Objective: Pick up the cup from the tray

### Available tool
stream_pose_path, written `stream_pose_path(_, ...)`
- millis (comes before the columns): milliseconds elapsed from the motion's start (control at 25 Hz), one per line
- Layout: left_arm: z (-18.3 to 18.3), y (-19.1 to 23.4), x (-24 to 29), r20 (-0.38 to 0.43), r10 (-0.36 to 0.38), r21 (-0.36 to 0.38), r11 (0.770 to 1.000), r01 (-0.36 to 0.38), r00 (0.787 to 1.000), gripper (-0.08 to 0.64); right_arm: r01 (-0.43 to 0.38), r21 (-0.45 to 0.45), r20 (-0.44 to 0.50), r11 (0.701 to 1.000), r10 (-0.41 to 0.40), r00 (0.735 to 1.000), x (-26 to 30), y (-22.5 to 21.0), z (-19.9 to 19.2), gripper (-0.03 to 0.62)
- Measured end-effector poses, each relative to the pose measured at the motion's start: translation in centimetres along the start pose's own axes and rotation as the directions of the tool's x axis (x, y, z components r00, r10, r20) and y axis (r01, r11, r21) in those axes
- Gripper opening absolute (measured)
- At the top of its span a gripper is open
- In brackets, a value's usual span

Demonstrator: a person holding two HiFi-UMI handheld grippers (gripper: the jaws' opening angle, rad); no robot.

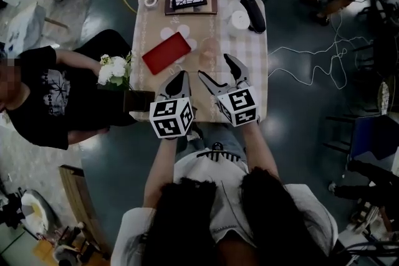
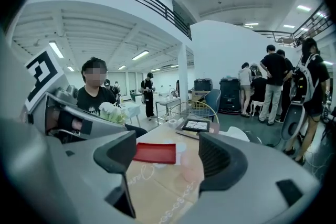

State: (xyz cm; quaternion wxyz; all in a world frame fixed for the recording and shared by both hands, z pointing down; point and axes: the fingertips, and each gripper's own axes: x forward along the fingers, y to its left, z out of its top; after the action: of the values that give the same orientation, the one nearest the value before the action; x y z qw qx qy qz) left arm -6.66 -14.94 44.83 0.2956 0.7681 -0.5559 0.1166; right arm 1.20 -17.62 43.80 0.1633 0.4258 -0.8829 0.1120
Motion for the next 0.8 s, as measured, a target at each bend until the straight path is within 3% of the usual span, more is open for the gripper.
stream_pose_path(80,0.2,-0.3,-0.7,0.018,-0.006,0.004,1.000,0.005,1.000,0.006,0.022,0.010,0.003,1.000,-0.022,1.000,-0.7,0.2,0.1,0.350)
stream_pose_path(200,0.4,-0.7,-1.8,0.041,-0.013,0.012,1.000,0.013,0.999,0.006,0.066,0.000,0.009,0.998,-0.066,0.998,-1.9,0.6,0.4,0.219)
stream_pose_path(280,0.4,-1.0,-2.5,0.054,-0.017,0.017,1.000,0.016,0.998,0.006,0.081,-0.009,0.005,0.997,-0.081,0.997,-2.4,1.1,0.4,0.180)
stream_pose_path(440,0.3,-1.7,-3.7,0.072,-0.025,0.032,0.999,0.023,0.997,0.005,0.123,-0.019,-0.020,0.992,-0.123,0.992,-3.5,1.7,0.0,0.030)
stream_pose_path(600,-0.3,-2.3,-4.8,0.075,-0.026,0.061,0.998,0.022,0.997,0.006,0.125,0.056,0.003,0.991,-0.125,0.992,-4.6,2.3,0.1,0.012)
stream_pose_path(800,-1.2,-2.2,-5.9,0.076,-0.017,0.067,0.998,0.012,0.997,0.006,0.149,0.025,-0.028,0.989,-0.148,0.989,-5.2,3.2,-0.5,0.009)
